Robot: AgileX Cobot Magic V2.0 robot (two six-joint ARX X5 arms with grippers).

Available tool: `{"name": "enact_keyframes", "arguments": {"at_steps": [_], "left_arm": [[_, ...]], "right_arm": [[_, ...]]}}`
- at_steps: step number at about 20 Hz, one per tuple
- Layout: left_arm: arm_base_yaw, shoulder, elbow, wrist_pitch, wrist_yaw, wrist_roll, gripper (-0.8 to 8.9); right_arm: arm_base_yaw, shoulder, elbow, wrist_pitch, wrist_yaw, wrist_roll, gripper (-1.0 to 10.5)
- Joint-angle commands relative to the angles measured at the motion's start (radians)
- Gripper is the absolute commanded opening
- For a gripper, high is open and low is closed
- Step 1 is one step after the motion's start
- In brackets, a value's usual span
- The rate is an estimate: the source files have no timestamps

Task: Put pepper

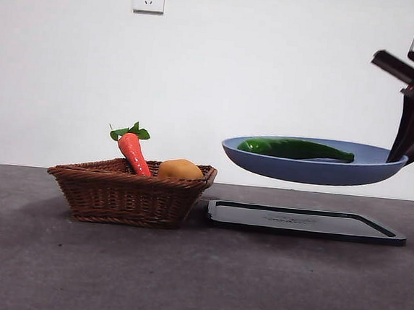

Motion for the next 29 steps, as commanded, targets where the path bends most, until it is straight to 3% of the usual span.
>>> {"name": "enact_keyframes", "arguments": {"at_steps": [1, 11, 22, 26, 29], "left_arm": [[-0.008, -0.043, 0.019, -0.025, -0.003, 0.024, 2.59], [-0.008, -0.163, 0.019, -0.125, -0.002, 0.033, 2.59], [-0.008, -0.163, 0.019, -0.128, -0.001, 0.028, 2.59], [-0.008, -0.163, 0.019, -0.132, -0.002, 0.028, 2.59], [-0.008, -0.163, 0.019, -0.133, -0.003, 0.029, 2.59]], "right_arm": [[-0.012, 0.097, 0.082, 0.019, 0.000, 0.017, 0.0], [-0.047, 0.474, 0.372, 0.034, 0.048, 0.023, 0.0], [-0.057, 0.559, 0.373, 0.063, 0.047, 0.021, 0.1], [-0.057, 0.547, 0.374, 0.073, 0.047, 0.012, 1.5], [-0.058, 0.504, 0.374, 0.053, 0.048, -0.015, 1.7]]}}
